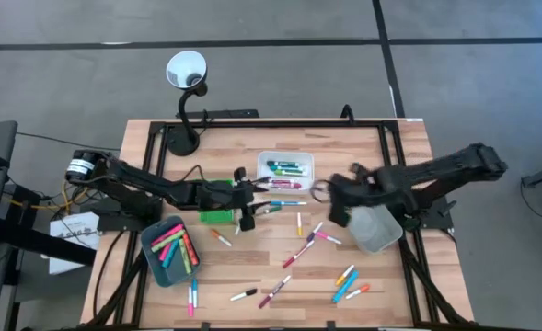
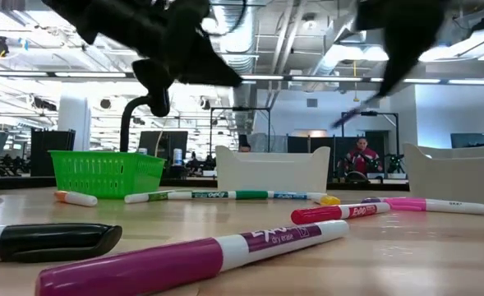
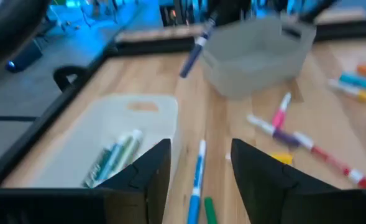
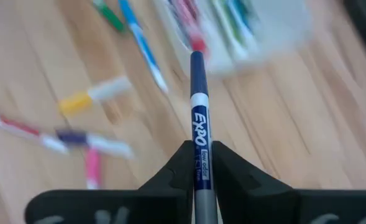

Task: Pick & Place Markers
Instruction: Put the small blue marker pen into the gray bin

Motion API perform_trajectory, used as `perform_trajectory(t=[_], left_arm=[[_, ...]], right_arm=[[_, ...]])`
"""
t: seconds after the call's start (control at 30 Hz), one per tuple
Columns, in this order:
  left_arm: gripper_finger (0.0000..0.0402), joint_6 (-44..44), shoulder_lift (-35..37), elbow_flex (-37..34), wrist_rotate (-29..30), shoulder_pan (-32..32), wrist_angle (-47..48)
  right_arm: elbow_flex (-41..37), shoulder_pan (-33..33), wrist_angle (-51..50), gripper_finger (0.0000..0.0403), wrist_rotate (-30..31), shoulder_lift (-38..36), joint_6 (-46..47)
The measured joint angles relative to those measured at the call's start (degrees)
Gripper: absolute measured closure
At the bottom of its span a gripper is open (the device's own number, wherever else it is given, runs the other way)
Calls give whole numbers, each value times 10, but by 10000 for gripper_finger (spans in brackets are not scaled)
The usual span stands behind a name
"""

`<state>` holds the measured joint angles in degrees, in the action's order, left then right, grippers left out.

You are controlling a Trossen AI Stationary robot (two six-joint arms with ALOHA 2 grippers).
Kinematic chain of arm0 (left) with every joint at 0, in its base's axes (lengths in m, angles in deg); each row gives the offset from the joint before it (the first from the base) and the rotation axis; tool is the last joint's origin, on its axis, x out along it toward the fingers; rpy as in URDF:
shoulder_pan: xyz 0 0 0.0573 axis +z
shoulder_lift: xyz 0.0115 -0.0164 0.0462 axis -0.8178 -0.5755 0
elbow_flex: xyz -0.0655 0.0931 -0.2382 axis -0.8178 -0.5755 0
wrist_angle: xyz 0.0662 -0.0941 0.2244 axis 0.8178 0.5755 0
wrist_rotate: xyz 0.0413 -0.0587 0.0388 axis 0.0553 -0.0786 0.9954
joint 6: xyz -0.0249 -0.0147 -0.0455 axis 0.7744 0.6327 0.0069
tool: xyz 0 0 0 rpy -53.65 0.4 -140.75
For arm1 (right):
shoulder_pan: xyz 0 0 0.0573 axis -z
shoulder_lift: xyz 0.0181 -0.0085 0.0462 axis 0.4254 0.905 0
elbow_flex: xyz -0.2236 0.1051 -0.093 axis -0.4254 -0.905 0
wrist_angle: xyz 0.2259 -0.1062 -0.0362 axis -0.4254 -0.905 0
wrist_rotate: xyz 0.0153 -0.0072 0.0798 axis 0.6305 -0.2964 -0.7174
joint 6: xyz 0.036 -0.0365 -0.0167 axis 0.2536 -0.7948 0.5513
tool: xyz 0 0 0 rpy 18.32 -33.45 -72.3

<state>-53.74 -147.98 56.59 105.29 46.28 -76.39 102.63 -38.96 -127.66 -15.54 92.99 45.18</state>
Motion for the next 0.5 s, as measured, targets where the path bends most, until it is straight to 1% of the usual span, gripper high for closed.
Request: perform_trajectory(t=[0.03, 0.1, 0.17, 0.3, 0.4, 0.5], left_arm=[[238, 0, 9, 0, 1, 0, -2], [239, 0, 27, 0, -1, -1, 2], [242, 0, 41, 0, -1, -1, 0], [246, 0, 48, -3, -1, 0, 0], [249, 0, 45, -14, -1, 1, 0], [252, 0, 45, -24, -1, 1, 1]], right_arm=[[-7, -18, -20, 379, 8, -17, 31], [-34, -54, -50, 380, 2, -54, 85], [-63, -94, -39, 379, -12, -88, 135], [-120, -182, -11, 358, -13, -147, 247], [-157, -246, -15, 357, -15, -172, 329], [-193, -302, -16, 372, -14, -183, 400]])
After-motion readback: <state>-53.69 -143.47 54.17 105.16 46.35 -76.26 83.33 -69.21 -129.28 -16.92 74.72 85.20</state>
